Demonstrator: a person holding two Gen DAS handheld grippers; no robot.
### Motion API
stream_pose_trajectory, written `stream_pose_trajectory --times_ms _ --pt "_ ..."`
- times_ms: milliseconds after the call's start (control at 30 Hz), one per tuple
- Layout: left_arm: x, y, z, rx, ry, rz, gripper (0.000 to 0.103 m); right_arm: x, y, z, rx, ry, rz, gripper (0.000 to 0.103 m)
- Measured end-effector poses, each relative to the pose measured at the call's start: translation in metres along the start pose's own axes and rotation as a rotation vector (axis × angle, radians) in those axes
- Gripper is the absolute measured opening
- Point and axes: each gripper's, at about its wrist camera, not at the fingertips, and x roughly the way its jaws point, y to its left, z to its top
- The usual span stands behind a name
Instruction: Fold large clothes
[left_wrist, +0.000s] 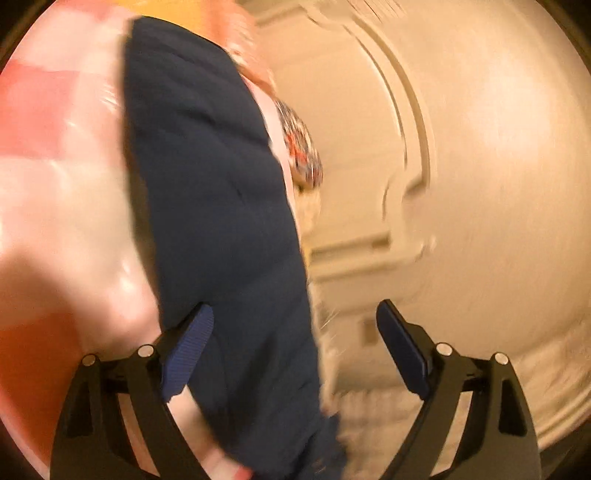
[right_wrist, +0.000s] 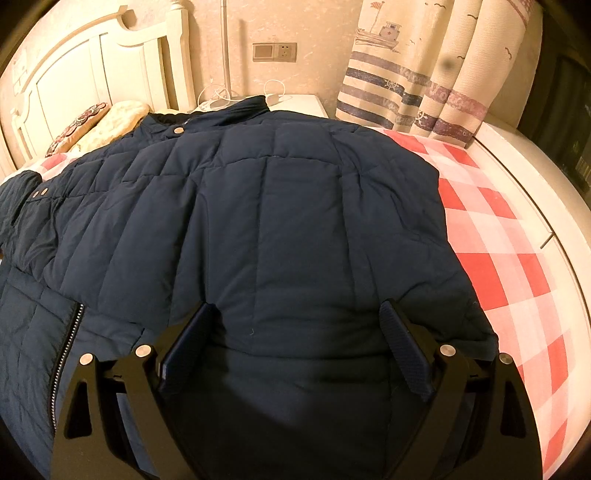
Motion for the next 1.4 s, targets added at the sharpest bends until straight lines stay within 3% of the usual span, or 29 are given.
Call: stream_pose_trajectory --times_ms 133,200,267,300,333,367,467,533,567,600,633,667,733,800,867,933,1033,1100,1133,1167,1200,1233,1267,1333,1400 --pt "-0.002 0.005 0.026 -0.011 -0.055 0.043 0.089 0.000 0.000 0.000 0.001 0.001 0.000 0.088" --pt "0.009 0.003 0.040 0.031 -0.021 0.082 0.082 -0.001 0.000 0.000 0.001 0.001 0.001 0.088" --pt "0.022 0.000 0.044 0.082 0.012 0.131 0.036 -0.001 0.000 -0.001 0.001 0.001 0.001 0.088" --pt "0.027 0.001 0.044 0.079 0.045 0.129 0.000 -0.001 0.000 -0.001 0.001 0.001 0.001 0.088" --pt "0.031 0.001 0.041 0.061 0.075 0.112 0.000 -0.001 0.000 -0.001 0.001 0.000 0.001 0.088" --pt "0.030 -0.004 0.036 0.083 0.056 0.096 0.000 -0.001 0.000 -0.001 0.002 0.000 0.002 0.088" --pt "0.018 -0.048 -0.001 0.290 0.016 0.006 0.000 0.000 0.000 0.000 0.002 0.000 0.002 0.088" --pt "0.010 -0.074 -0.026 0.338 0.013 -0.067 0.000 -0.001 0.000 0.000 0.002 0.000 0.002 0.088" --pt "0.008 -0.079 -0.029 0.331 0.004 -0.064 0.000 -0.001 -0.001 0.000 0.003 -0.001 0.004 0.088" --pt "0.005 -0.081 -0.033 0.311 -0.014 -0.032 0.007 -0.001 0.000 0.000 0.003 -0.001 0.004 0.088" --pt "0.003 -0.079 -0.033 0.290 -0.047 0.039 0.058 -0.001 -0.001 0.000 0.005 -0.002 0.007 0.088" --pt "0.000 -0.077 -0.032 0.281 -0.071 0.094 0.097 -0.001 -0.001 0.000 0.007 -0.003 0.009 0.088" --pt "-0.011 -0.067 -0.027 0.266 -0.182 0.213 0.101 -0.002 -0.001 -0.001 0.010 -0.004 0.014 0.088" --pt "-0.019 -0.061 -0.015 0.297 -0.214 0.258 0.101 -0.002 -0.002 -0.001 0.012 -0.005 0.017 0.088" --pt "-0.025 -0.054 0.001 0.341 -0.238 0.390 0.101 -0.002 -0.002 -0.001 0.011 -0.005 0.018 0.089" --pt "-0.022 -0.043 0.019 0.331 -0.188 0.438 0.101 -0.002 -0.002 -0.001 0.010 -0.003 0.016 0.089" --pt "0.004 -0.021 0.045 0.258 -0.048 0.441 0.100 -0.001 -0.001 -0.001 0.009 -0.002 0.013 0.089" --pt "0.011 -0.015 0.051 0.294 -0.088 0.449 0.100 -0.001 -0.001 0.000 0.009 -0.002 0.013 0.089" --pt "0.018 -0.018 0.056 0.339 -0.113 0.455 0.093 -0.002 -0.001 -0.001 0.009 -0.002 0.013 0.089" --pt "0.026 -0.021 0.060 0.373 -0.111 0.443 0.075 -0.002 -0.001 -0.001 0.009 -0.003 0.013 0.089" --pt "0.036 -0.021 0.064 0.374 -0.084 0.425 0.016 -0.001 -0.001 0.000 0.008 -0.003 0.013 0.089" --pt "0.043 -0.020 0.065 0.315 -0.057 0.393 0.008 -0.001 -0.001 -0.001 0.009 -0.002 0.014 0.089" --pt "0.037 -0.025 0.058 0.296 -0.088 0.345 0.006 -0.001 -0.001 0.000 0.009 -0.002 0.014 0.089" --pt "0.027 -0.055 0.024 0.459 -0.132 0.303 0.005 -0.001 -0.001 -0.001 0.008 -0.002 0.013 0.089" --pt "0.028 -0.092 -0.024 0.632 -0.117 0.234 0.005 -0.002 -0.001 -0.001 0.009 -0.002 0.013 0.090"
